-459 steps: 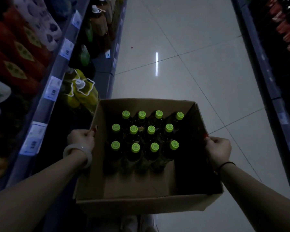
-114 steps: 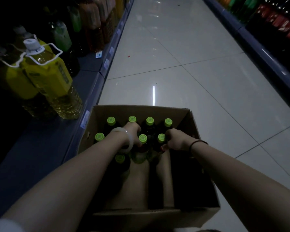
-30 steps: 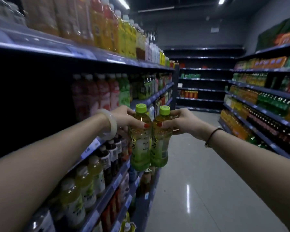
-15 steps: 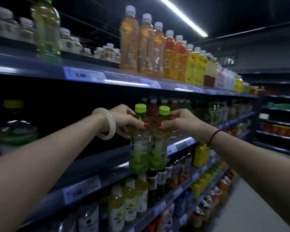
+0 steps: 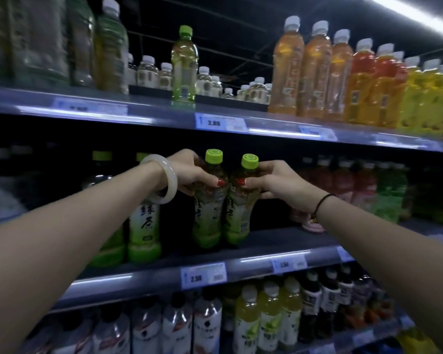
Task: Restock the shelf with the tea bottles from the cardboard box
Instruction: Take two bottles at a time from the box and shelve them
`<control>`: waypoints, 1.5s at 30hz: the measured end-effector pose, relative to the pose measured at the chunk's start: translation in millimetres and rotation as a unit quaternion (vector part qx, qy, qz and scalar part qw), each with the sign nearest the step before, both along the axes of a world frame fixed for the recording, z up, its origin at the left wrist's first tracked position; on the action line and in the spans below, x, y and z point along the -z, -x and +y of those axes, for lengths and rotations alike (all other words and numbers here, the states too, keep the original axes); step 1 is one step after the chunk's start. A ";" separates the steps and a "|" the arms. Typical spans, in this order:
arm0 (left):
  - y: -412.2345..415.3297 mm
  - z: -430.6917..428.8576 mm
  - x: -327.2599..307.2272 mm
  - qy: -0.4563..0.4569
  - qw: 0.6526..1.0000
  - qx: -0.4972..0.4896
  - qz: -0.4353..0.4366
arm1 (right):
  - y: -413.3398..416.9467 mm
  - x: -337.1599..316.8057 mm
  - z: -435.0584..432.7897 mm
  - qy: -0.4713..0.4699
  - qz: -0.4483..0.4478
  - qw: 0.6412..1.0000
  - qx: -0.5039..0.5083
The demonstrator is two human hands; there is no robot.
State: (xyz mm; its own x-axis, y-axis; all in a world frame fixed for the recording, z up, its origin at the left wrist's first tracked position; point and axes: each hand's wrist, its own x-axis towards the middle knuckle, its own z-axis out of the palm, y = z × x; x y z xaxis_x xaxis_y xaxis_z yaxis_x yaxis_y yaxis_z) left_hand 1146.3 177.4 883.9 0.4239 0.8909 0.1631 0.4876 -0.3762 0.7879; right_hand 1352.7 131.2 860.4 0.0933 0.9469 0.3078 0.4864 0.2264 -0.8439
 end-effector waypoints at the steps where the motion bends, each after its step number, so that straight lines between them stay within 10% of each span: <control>1: 5.6 1.1 2.5 0.001 1.000 -0.012 0.005 | 4.8 3.1 5.7 0.006 0.001 1.000 -0.012; 37: 0.3 13.0 93.0 0.069 0.987 -0.128 -0.067 | 18.1 59.8 42.4 0.088 0.060 0.993 -0.041; 45: 11.0 -1.0 66.7 0.093 0.964 -0.113 0.222 | 12.2 60.1 11.6 0.139 -0.114 0.983 0.032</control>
State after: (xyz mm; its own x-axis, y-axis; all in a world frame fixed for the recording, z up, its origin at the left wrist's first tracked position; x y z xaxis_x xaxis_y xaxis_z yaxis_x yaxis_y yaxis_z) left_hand 1135.3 176.4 817.2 0.2065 0.9652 -0.1603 0.8449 -0.0933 0.5267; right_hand 1340.4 142.9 800.3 0.1146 0.9917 0.0580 0.6764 -0.0351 -0.7357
